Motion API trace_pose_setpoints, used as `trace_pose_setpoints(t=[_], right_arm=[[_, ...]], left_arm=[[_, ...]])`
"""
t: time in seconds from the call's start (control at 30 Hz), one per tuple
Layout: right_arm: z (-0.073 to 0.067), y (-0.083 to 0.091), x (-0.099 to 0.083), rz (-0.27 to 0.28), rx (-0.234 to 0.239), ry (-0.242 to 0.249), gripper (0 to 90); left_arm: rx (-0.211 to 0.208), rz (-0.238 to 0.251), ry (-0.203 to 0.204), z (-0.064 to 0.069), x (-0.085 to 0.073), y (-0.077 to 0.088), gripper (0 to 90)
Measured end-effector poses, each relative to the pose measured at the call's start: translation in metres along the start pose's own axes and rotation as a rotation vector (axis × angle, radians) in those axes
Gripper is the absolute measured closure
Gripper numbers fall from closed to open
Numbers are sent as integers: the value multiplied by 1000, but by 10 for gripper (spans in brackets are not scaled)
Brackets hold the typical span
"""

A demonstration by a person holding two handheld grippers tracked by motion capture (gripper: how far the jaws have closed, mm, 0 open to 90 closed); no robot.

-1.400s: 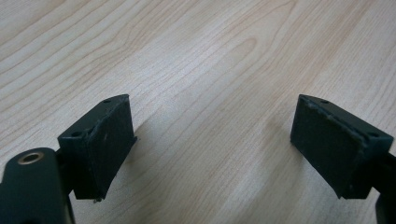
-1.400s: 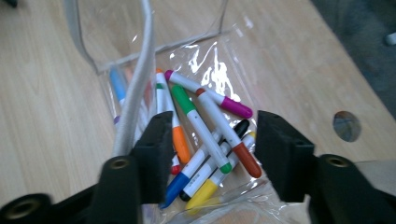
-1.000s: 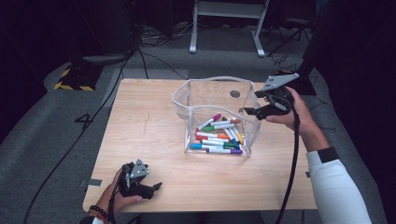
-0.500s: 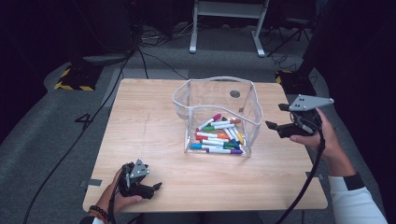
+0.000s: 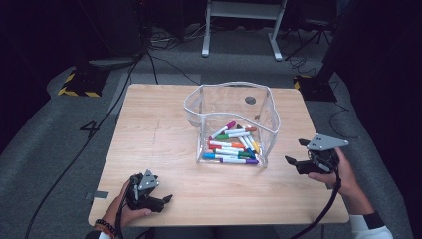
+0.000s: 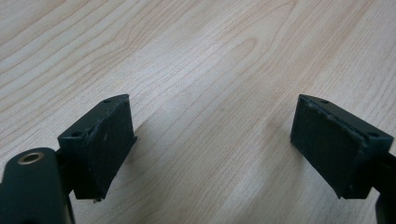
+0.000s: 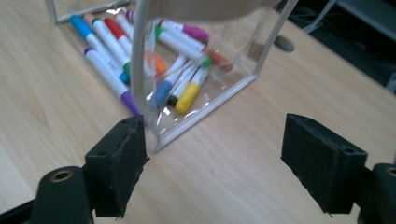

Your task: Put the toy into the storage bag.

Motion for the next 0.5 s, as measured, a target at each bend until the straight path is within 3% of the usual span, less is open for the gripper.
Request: trace_pose_setpoints(t=[0.23,0.5], right_arm=[[-11,-32,-38,-46,22,-46,221],[-17,-47,-66,-55,66,-93,216]], left_arm=[[1,0,0,0,0,0,136],[1,0,0,0,0,0,136]])
Point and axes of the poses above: each handheld gripper's, and its own axes: y roughly backward along the jaws, x roughly out of its top, z roughly to its right, the point moved 5 cm from there along -y, roughly forward along the jaws, and after that the axes turned 15 degrees about -z, right-handed, at the moved point
